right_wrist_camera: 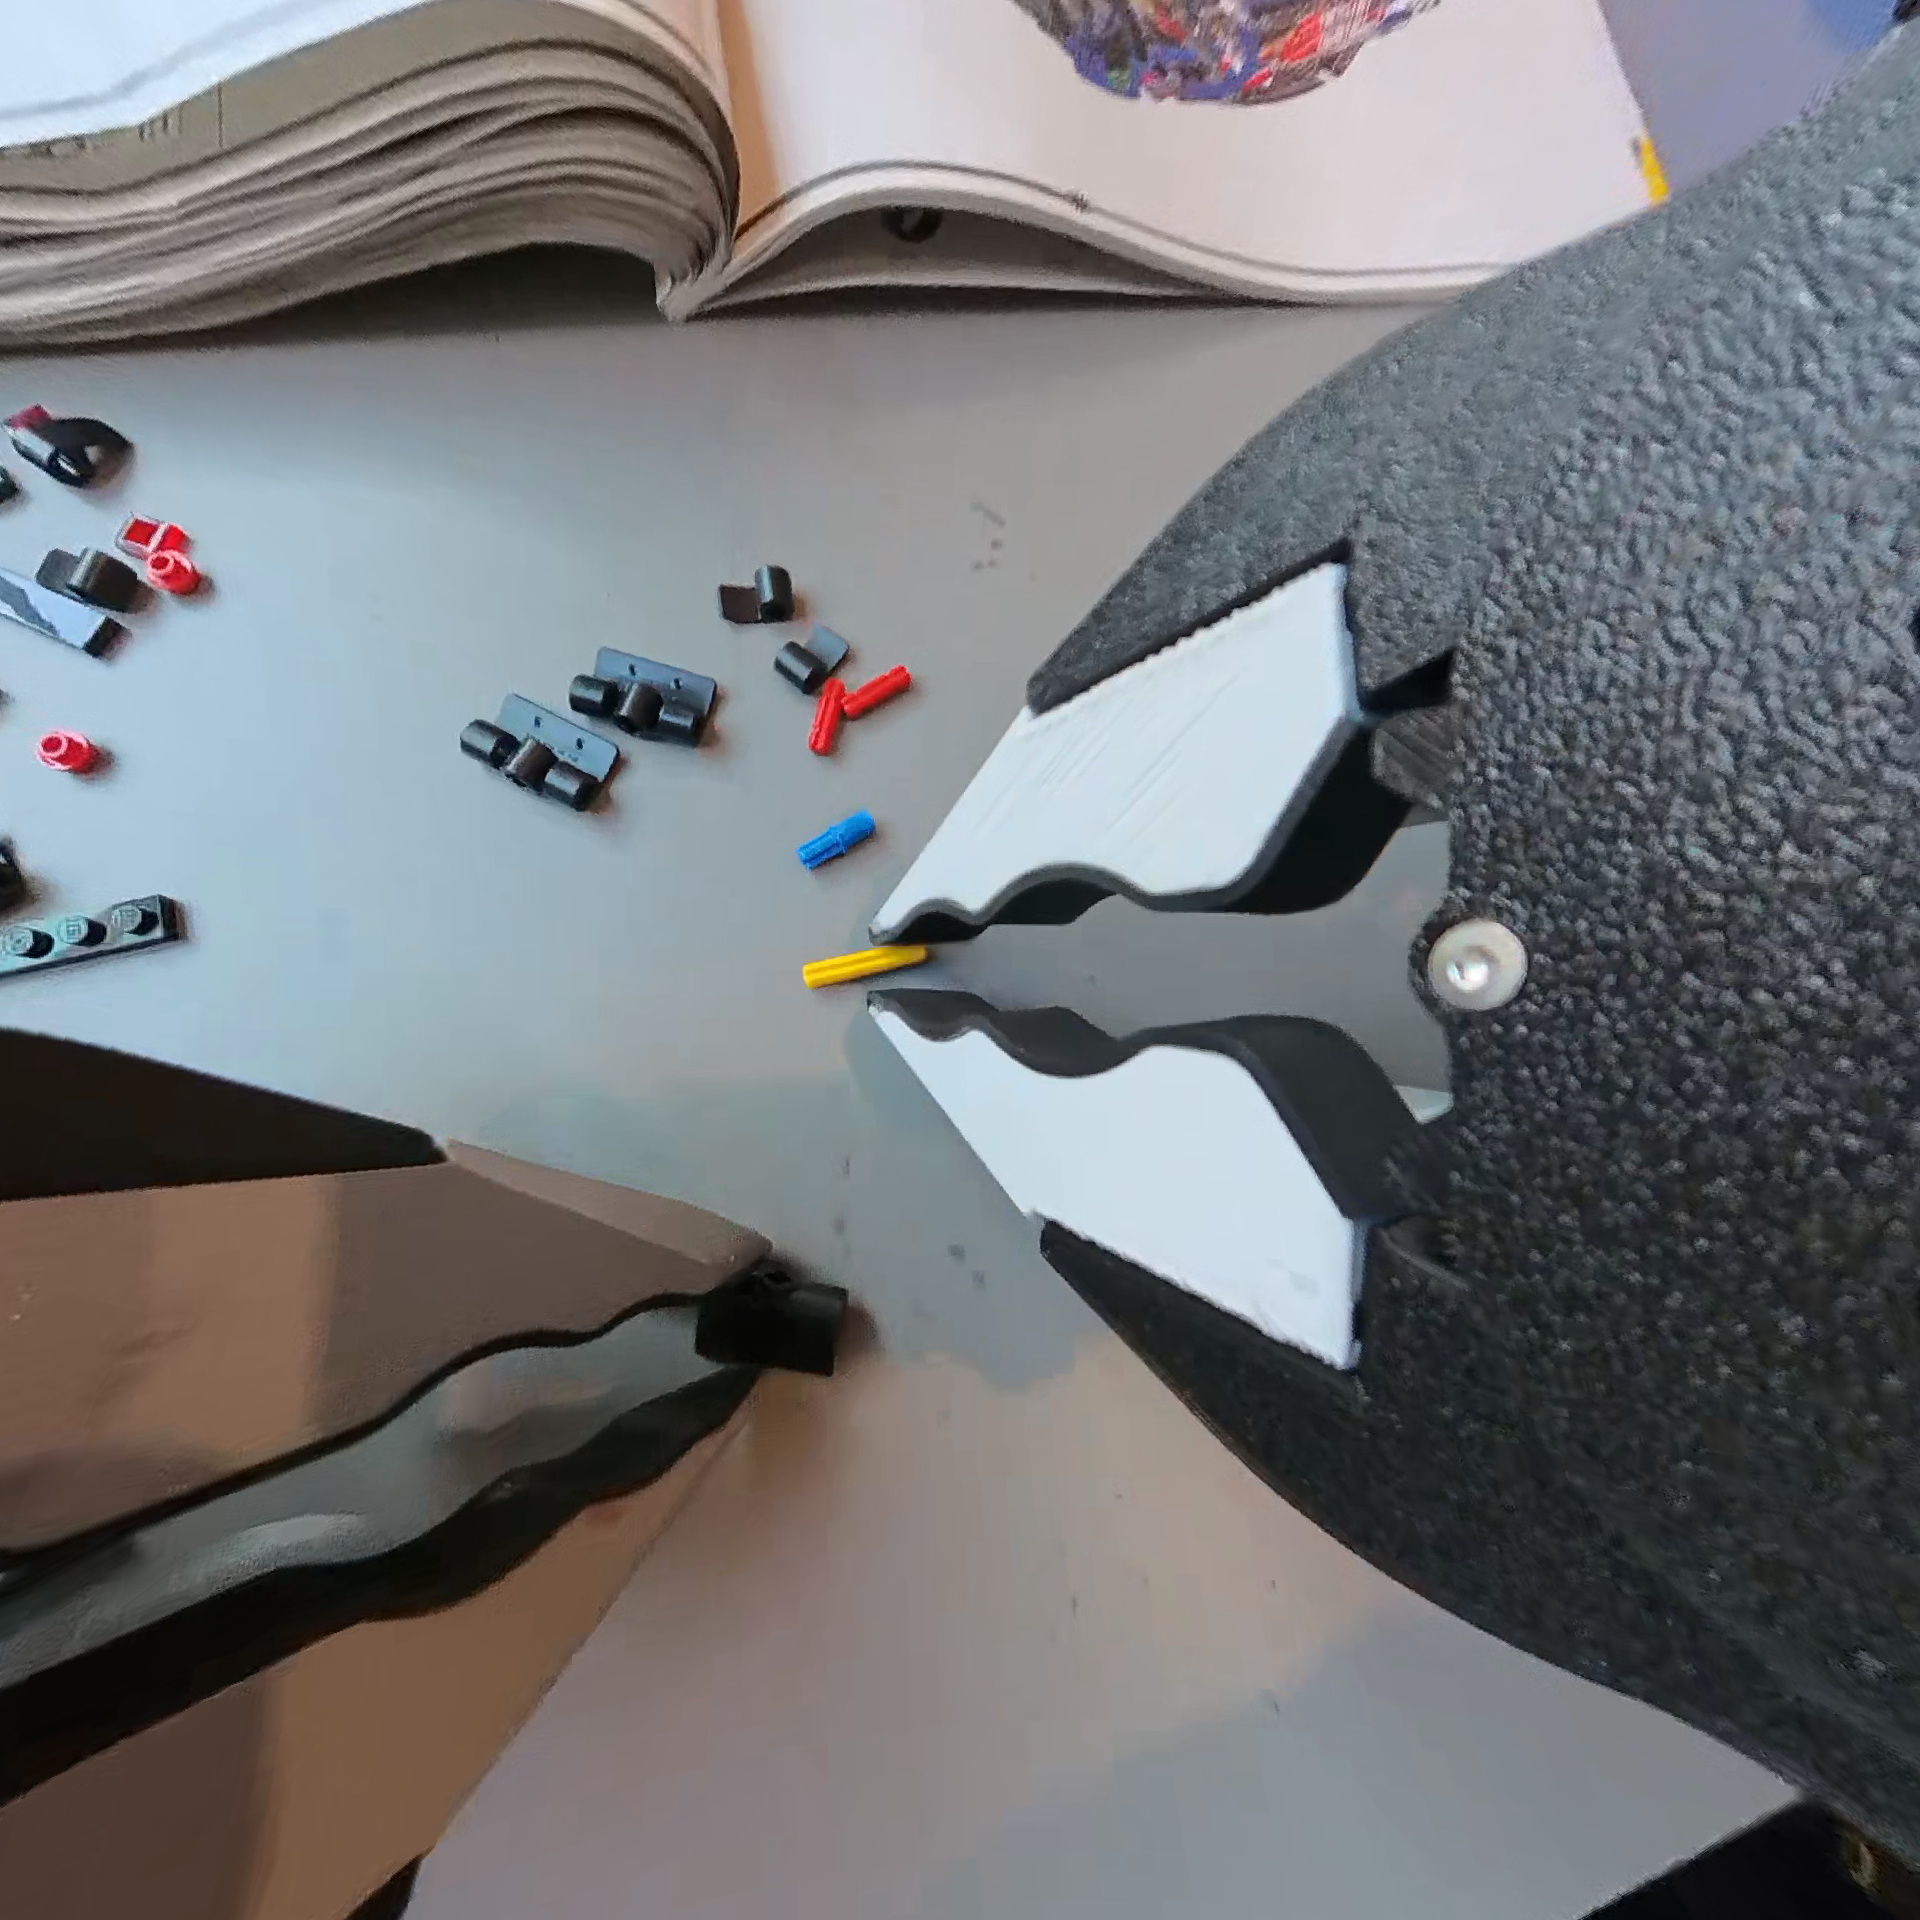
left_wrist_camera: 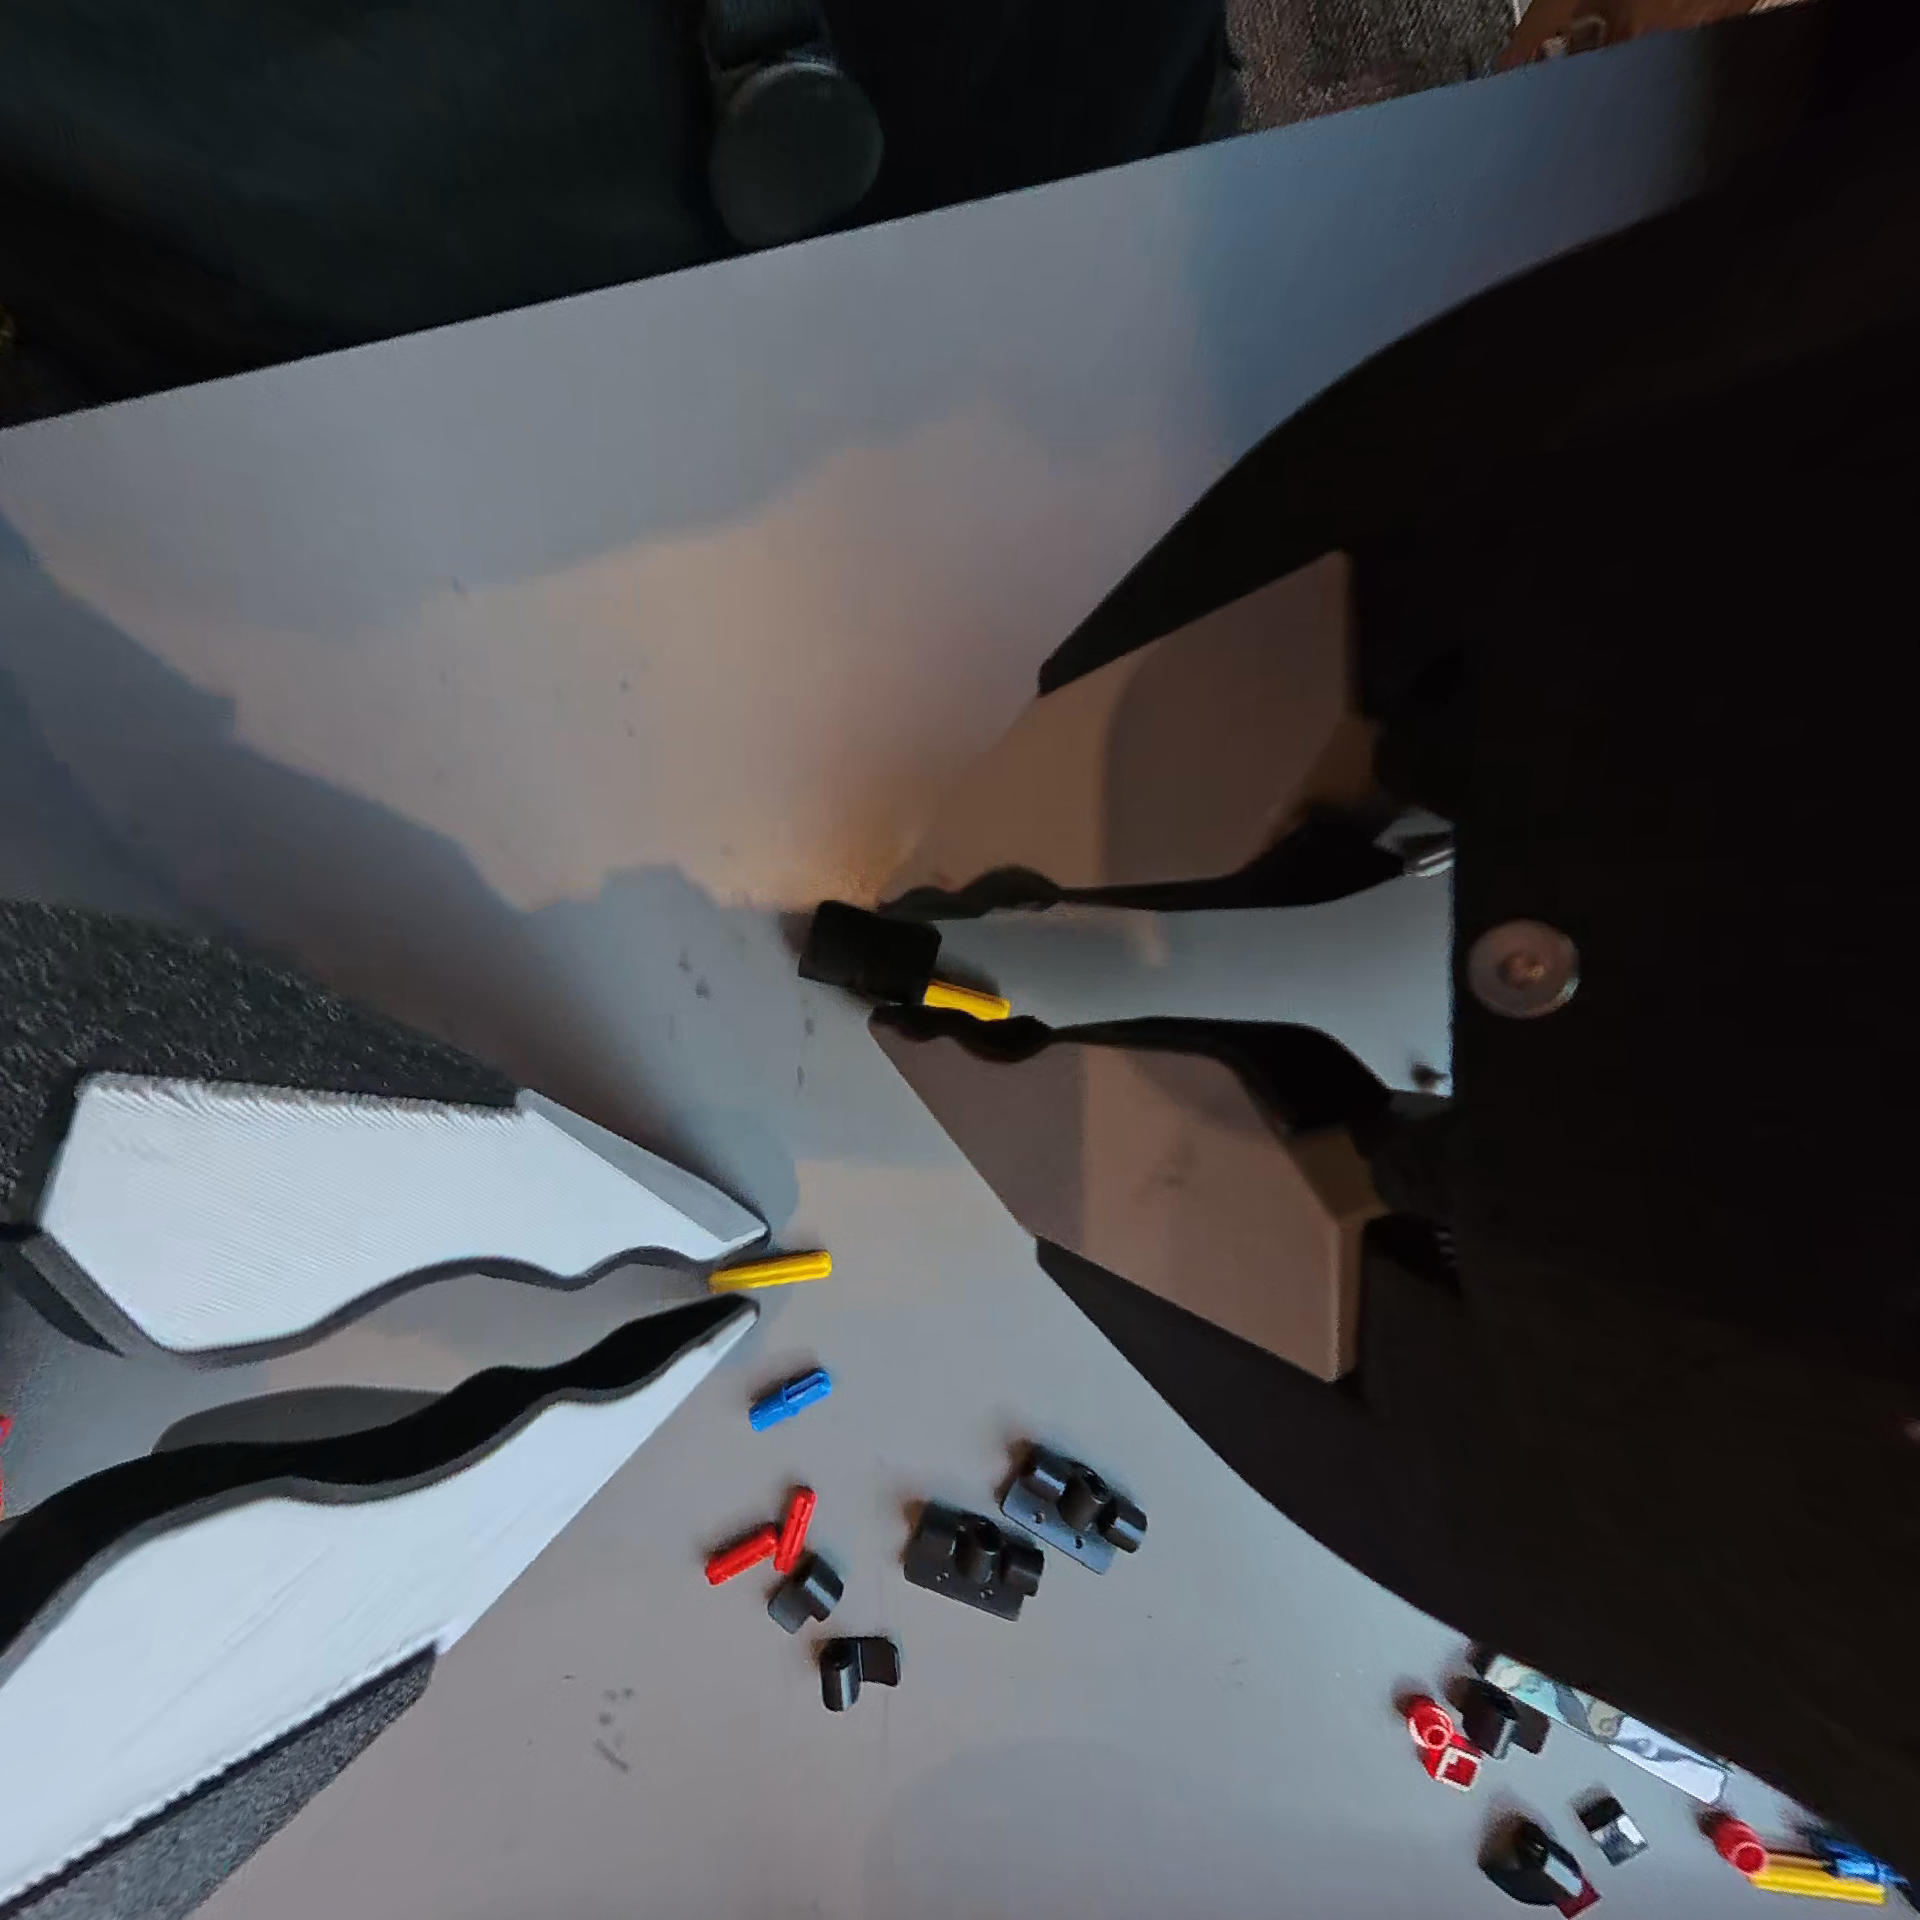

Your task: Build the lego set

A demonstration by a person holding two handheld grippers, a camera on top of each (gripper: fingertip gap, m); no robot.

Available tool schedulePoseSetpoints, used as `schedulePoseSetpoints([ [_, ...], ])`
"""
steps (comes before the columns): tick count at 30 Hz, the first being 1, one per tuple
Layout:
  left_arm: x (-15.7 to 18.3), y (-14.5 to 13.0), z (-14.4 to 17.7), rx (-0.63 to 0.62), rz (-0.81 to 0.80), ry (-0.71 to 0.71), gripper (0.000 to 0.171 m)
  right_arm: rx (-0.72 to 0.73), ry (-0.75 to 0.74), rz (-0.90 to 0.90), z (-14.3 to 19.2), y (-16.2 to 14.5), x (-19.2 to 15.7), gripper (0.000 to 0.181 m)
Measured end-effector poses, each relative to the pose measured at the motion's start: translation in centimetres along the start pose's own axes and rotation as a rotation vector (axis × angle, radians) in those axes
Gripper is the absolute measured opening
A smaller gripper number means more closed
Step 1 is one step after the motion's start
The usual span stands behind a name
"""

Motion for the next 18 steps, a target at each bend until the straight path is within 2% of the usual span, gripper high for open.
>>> schedulePoseSetpoints([
  [2,0.0,0.0,0.0,0.000,0.003,-0.002,0.013,-0.006,0.036,-0.024,0.0,0.0,0.0,0.004],
  [6,-0.1,-0.2,0.1,0.001,0.007,-0.002,0.013,0.003,0.015,-0.041,0.1,-0.2,-0.3,0.004],
  [18,-0.9,-1.2,0.5,0.007,0.060,-0.006,0.013,0.145,0.075,-0.145,1.6,-1.9,-3.6,0.004],
])
Point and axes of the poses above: each gripper's, where its closed fingertips meet, z back along the fingers, y out of its top, x = y × z across the jaws, the point moved 7 cm from there along z, back along the fingers, and after that the axes turned 9 degrees about -x, right-handed, at the moved point
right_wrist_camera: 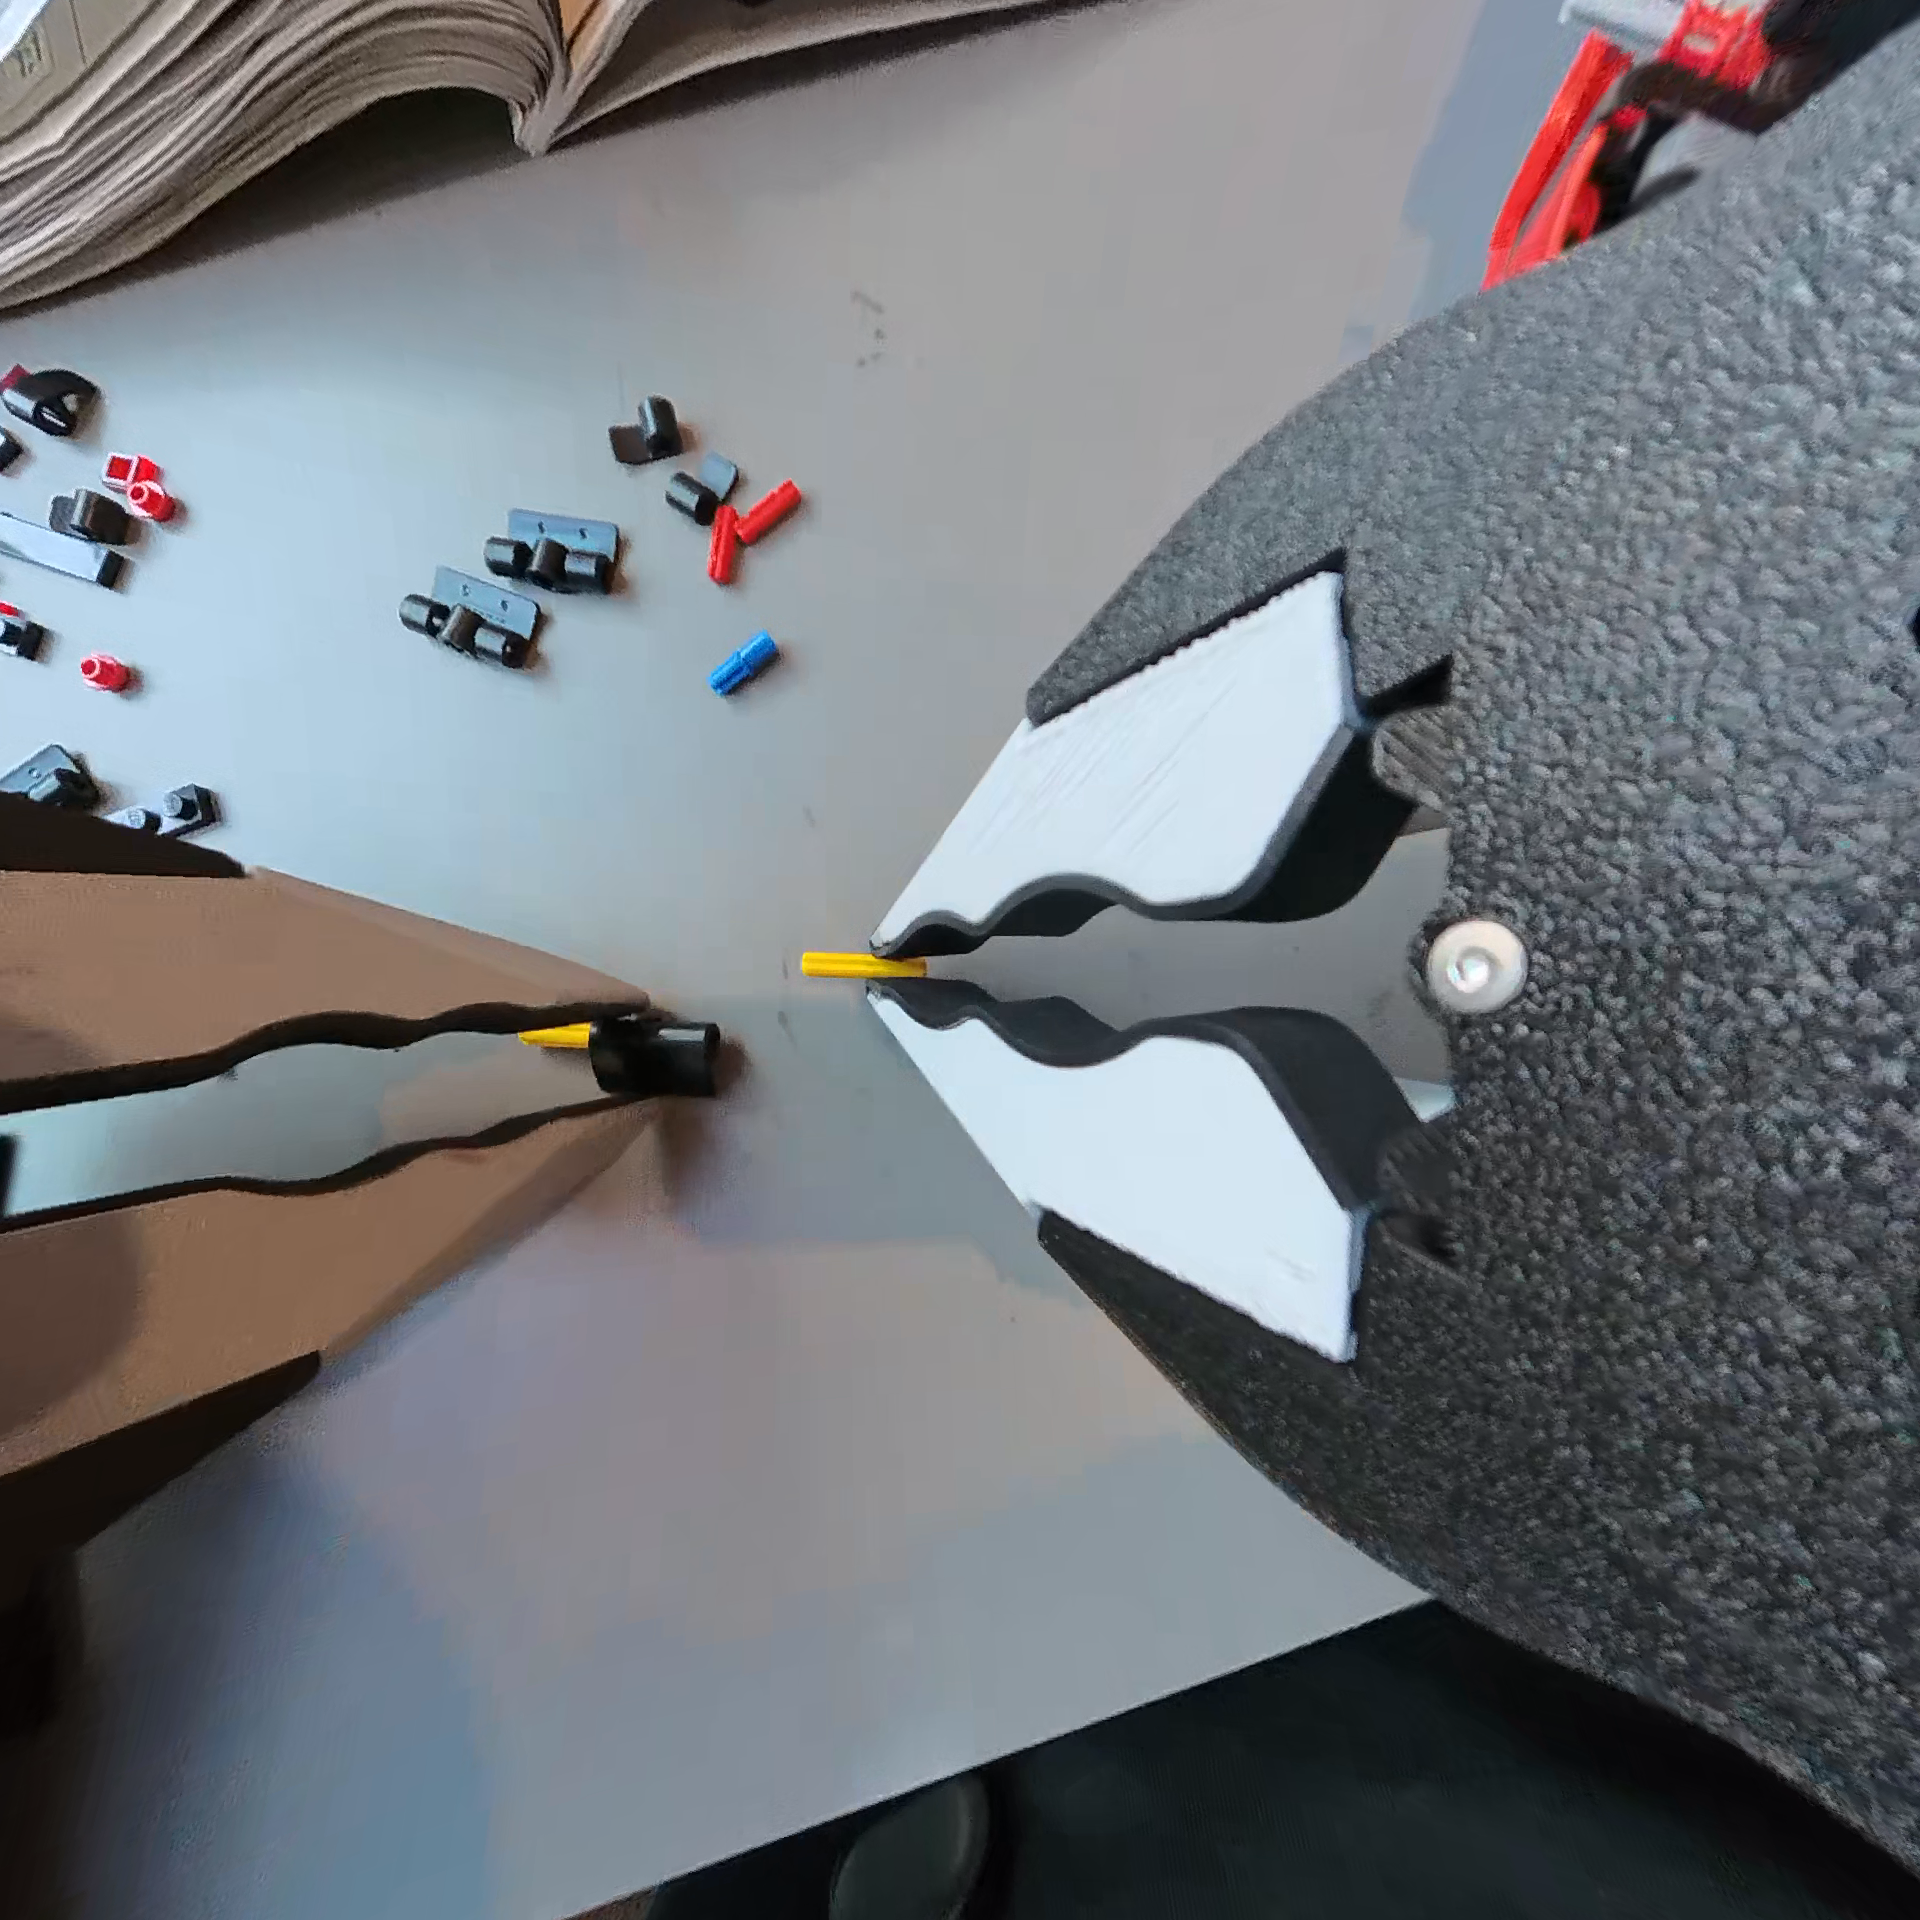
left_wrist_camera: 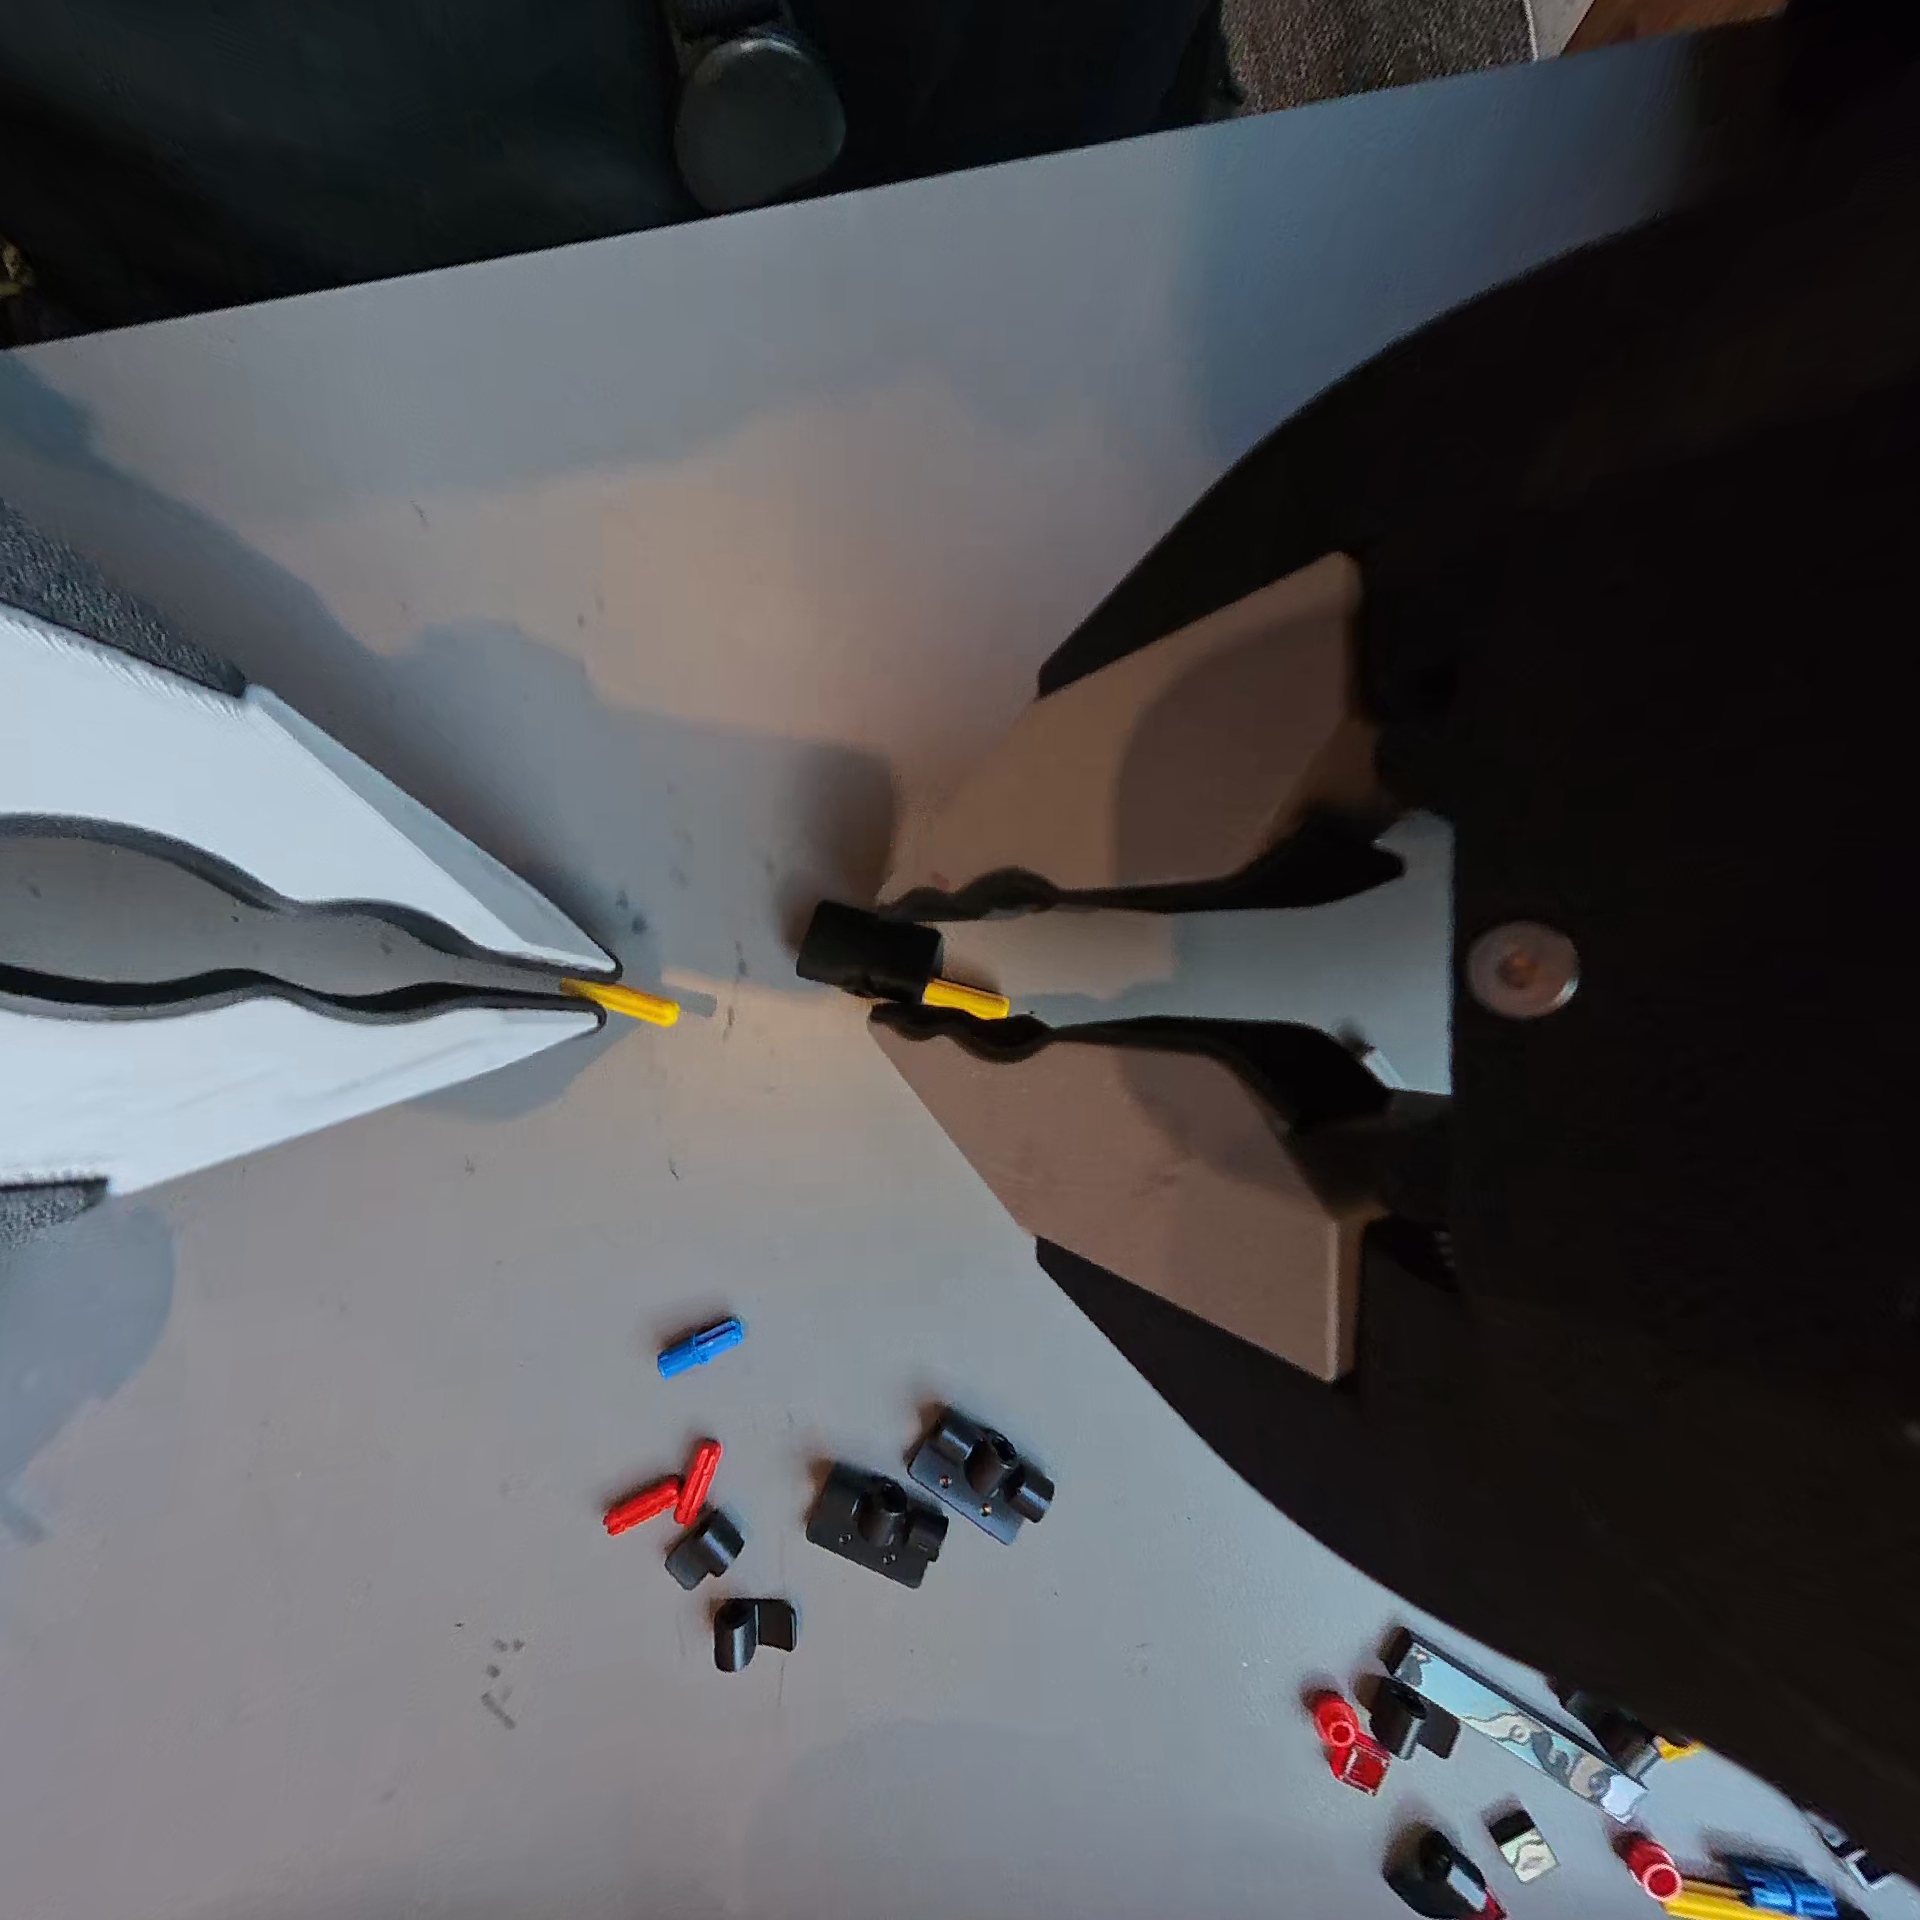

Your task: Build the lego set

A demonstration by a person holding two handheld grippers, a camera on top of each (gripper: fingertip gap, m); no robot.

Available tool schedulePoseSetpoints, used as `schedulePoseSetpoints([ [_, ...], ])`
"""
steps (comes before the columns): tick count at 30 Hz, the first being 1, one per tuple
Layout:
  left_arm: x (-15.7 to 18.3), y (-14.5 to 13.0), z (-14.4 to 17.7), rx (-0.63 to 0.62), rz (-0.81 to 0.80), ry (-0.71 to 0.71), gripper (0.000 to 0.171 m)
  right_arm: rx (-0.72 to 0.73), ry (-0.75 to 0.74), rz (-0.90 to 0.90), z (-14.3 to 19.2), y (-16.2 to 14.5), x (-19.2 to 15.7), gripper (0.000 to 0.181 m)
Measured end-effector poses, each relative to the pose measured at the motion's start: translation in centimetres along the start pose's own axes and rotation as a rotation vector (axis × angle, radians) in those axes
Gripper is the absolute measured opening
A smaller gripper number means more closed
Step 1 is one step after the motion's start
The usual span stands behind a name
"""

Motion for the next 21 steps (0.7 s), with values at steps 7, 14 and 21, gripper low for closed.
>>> schedulePoseSetpoints([
  [7,0.01,-0.04,-0.02,0.008,0.015,-0.003,0.013,0.041,-0.003,-0.023,-0.53,-0.70,-0.47,0.004],
  [14,0.08,-0.04,-0.01,0.005,0.013,0.009,0.013,0.099,-0.010,-0.009,-0.74,-0.78,-0.63,0.004],
  [21,0.09,-0.02,-0.02,0.004,0.012,0.012,0.013,0.108,-0.032,0.027,-0.59,-1.06,-0.79,0.004],
])
Point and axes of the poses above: each gripper's, where its closed fingertips meet, z back along the fingers, y out of its top, x = y × z across the jaws, the point moved 7 cm from there along z, back along the fingers, and after that the axes turned 9 degrees about -x, right-handed, at the moved point
